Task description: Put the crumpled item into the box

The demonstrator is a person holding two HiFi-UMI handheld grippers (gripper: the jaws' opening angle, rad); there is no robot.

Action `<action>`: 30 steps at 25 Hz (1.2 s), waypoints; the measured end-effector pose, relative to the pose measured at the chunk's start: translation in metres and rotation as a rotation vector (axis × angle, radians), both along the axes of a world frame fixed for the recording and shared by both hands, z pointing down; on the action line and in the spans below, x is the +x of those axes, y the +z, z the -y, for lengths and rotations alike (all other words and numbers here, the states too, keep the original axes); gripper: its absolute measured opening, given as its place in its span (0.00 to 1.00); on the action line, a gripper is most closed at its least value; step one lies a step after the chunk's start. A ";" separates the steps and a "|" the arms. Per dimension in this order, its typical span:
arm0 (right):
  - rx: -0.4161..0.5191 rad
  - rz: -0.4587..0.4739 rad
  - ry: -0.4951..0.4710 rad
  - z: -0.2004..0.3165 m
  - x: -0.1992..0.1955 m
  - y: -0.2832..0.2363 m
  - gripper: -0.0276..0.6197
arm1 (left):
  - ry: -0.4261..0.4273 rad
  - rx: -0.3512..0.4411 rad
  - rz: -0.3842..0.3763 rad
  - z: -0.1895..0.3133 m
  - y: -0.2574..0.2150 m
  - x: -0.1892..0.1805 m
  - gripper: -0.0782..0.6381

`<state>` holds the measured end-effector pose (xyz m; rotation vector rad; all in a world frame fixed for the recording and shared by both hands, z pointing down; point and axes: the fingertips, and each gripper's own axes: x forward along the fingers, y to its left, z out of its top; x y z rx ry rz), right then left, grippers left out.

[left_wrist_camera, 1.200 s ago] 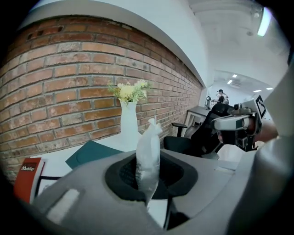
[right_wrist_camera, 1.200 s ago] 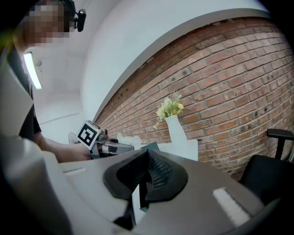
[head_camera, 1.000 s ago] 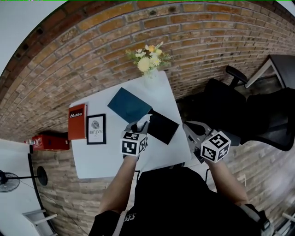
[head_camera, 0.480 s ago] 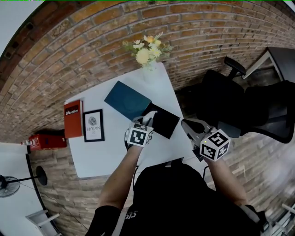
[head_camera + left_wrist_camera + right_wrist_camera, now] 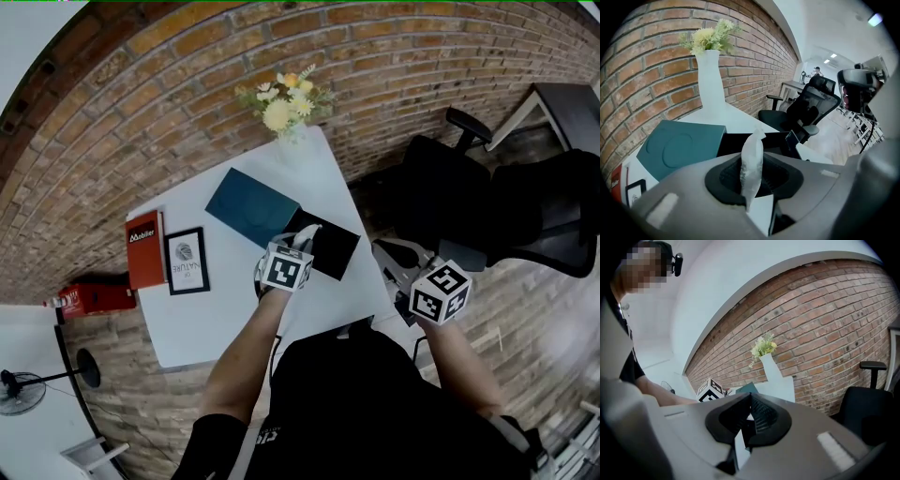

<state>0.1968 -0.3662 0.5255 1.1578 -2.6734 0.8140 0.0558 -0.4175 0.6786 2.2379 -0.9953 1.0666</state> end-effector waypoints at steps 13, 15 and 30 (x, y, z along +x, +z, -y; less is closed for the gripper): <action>0.020 0.028 -0.029 0.003 0.000 -0.012 0.04 | 0.006 0.055 0.058 -0.010 -0.013 -0.011 0.25; 0.028 0.028 -0.032 0.004 0.002 -0.015 0.04 | -0.029 0.062 0.094 -0.003 -0.014 -0.019 0.24; 0.046 0.025 -0.040 0.003 0.029 -0.023 0.04 | -0.001 -0.059 0.052 -0.031 -0.001 0.021 0.39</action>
